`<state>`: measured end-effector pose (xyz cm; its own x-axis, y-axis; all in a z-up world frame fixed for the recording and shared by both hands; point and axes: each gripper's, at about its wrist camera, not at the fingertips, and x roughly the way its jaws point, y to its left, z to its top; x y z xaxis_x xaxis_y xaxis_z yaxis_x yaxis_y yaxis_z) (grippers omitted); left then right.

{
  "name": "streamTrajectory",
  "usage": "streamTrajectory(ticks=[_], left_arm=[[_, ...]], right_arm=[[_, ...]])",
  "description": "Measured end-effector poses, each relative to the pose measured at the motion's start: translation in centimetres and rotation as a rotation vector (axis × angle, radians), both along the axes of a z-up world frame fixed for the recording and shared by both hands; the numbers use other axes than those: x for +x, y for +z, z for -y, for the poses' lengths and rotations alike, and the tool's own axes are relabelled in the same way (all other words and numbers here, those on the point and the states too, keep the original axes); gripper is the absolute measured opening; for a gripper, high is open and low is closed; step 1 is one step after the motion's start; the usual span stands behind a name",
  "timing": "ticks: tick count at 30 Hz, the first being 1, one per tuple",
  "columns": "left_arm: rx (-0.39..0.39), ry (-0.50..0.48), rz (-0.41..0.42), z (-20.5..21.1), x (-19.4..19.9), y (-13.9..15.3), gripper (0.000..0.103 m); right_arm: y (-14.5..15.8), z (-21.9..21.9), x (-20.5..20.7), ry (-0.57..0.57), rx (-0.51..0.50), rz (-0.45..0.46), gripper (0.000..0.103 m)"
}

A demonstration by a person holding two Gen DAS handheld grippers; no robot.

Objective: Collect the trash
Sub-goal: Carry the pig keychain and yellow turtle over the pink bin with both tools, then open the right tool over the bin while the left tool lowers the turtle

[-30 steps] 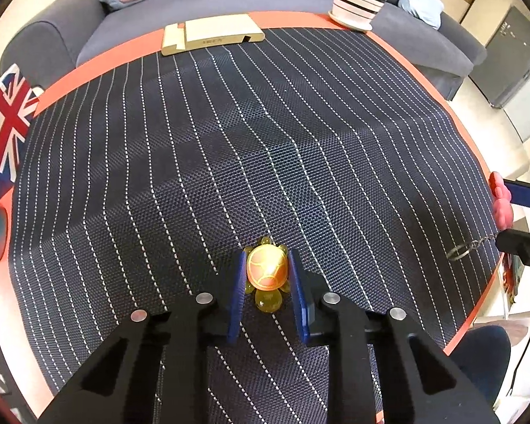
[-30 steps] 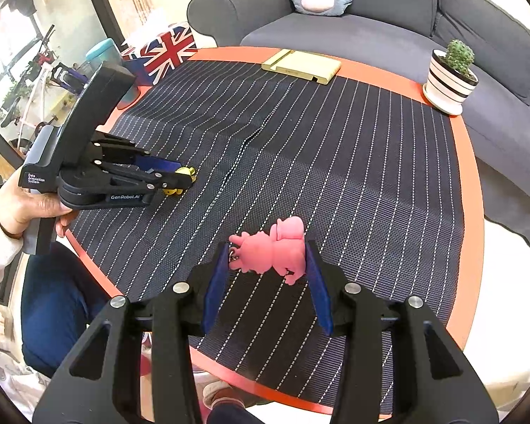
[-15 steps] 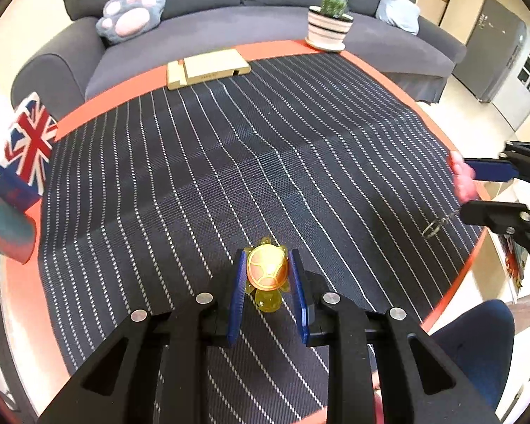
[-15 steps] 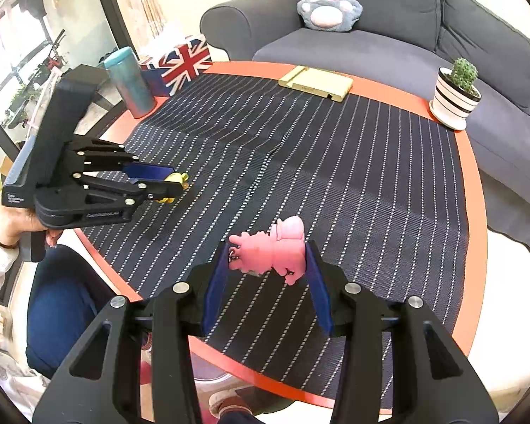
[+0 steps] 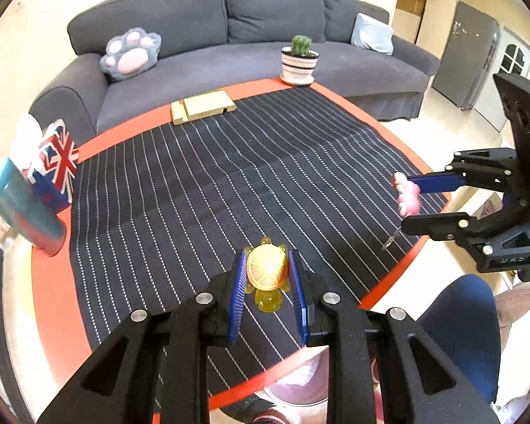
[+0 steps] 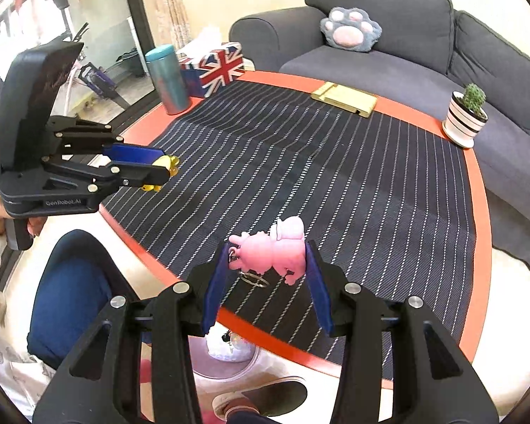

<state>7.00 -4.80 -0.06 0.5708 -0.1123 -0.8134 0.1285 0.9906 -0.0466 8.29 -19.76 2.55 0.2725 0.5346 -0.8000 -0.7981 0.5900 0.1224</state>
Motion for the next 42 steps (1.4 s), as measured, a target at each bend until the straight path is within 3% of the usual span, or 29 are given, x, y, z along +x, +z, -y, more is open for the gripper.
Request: streamTrajectory(ticks=[15,32,34,36,39,42], left_arm=[[-0.035,-0.029,0.051,1.4,-6.5,0.2,0.024],[-0.078,-0.022,0.033,1.4,-10.8,-1.5,0.024],[-0.078,-0.020,0.033,1.3,-10.8,-1.5,0.024],[-0.078,-0.019,0.031,1.2,-10.9,-1.5,0.024],[-0.079,-0.020,0.028,1.3,-10.9,-1.6,0.024],[-0.082,-0.024,0.023,1.4,-10.8,-1.8,0.024]], right_arm=[[0.4,0.9,-7.2,0.057,0.025,0.024,0.043],[-2.8,-0.5,-11.9,0.139,0.018,-0.065,0.044],[-3.1,-0.6,-11.9,0.139,0.017,-0.067,0.049],[-3.1,-0.5,-11.9,0.124,0.019,-0.058,0.073],[-3.0,-0.2,-11.5,0.092,0.032,-0.053,0.088],[-3.0,0.0,-11.2,0.063,0.032,-0.048,0.091]])
